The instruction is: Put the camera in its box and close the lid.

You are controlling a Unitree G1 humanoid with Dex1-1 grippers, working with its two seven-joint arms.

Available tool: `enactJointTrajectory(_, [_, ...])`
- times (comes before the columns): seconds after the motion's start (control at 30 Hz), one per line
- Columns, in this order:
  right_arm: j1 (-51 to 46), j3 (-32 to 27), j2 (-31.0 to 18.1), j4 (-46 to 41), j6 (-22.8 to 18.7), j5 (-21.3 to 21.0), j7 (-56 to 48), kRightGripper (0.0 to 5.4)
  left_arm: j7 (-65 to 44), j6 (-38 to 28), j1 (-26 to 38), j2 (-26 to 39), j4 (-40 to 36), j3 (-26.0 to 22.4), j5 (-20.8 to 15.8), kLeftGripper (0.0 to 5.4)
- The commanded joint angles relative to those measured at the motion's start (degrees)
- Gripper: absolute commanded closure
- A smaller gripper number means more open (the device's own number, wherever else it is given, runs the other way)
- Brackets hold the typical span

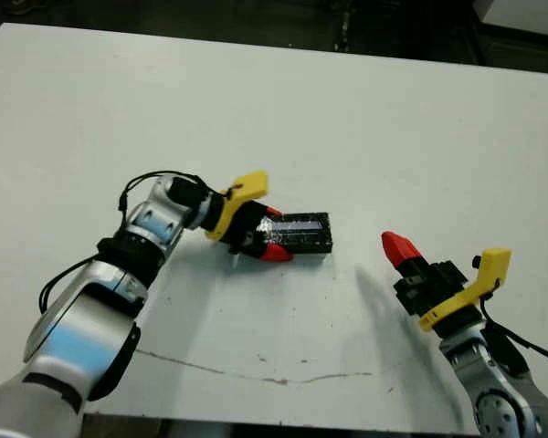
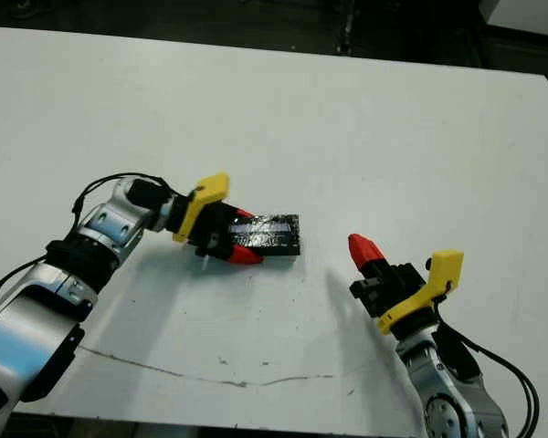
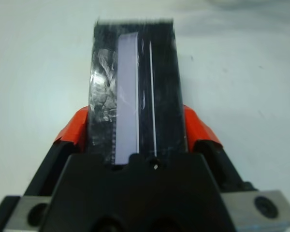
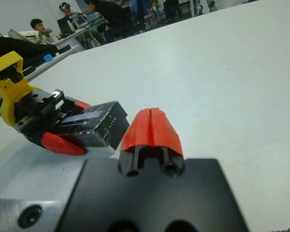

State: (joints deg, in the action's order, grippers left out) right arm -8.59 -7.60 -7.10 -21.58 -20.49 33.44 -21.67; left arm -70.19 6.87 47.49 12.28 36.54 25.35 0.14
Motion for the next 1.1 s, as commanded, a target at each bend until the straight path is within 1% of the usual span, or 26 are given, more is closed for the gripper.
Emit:
enactJointTrajectory(0.03, [-0.5, -0.4, -0.5, 0.2, -0.1, 0.1, 0.5, 5.40, 1.0, 0.2, -5.0, -2.2, -1.9, 4.8, 3.5, 1.43])
enactJointTrajectory(0.2, [-0.5, -0.3, -0.5, 0.3, 0.5, 0.0, -0.1, 5.40, 1.6, -0.2, -5.6, -1.1, -3.5, 4.7, 3.8, 0.82])
enactJointTrajectory(0.43, [-0.5, -0.2, -0.7, -0.1, 0.1, -0.2, 0.3, 5.40, 1.2, 2.9, -5.6, 0.2, -5.3, 2.4, 1.3, 0.01])
enactJointTrajectory(0.5, [-0.5, -0.3, -0.7, -0.1, 0.2, -0.2, 0.2, 5.40, 1.6, 3.1, -6.1, 1.0, -6.1, 1.5, 0.9, 0.01])
enactJointTrajectory(0.63, [-0.4, -0.5, -0.9, -0.1, 0.1, 0.2, -0.1, 5.40, 0.7, 1.0, -6.5, 3.2, -6.6, -0.3, 0.0, 0.01])
enactJointTrajectory(0.73, [-0.3, -0.5, -0.9, 0.1, 0.2, 0.4, -0.4, 5.40, 0.0, 2.7, -6.9, 5.1, -7.9, -2.1, -1.7, 0.01])
enactJointTrajectory(0.8, [-0.4, -0.3, -1.0, -0.3, 0.1, -0.3, 0.2, 5.40, -0.2, 1.6, -7.7, 6.5, -8.4, -3.8, -2.7, 0.01])
enactJointTrajectory(0.87, [-0.4, -0.3, -1.3, -0.5, -0.2, -0.5, 0.3, 5.40, -0.4, 1.9, -8.4, 8.4, -9.2, -5.0, -3.2, 0.01])
enactJointTrajectory(0.93, [-0.2, -0.4, -1.3, -0.3, -0.3, -0.2, 0.1, 5.40, -1.1, 3.7, -9.0, 10.0, -10.0, -5.9, -4.0, 0.01])
enactJointTrajectory(1.1, [0.0, -0.4, -1.4, -0.4, -0.4, -0.1, 0.1, 5.40, -1.9, 5.0, -12.2, 15.1, -12.7, -9.4, -6.1, 0.01])
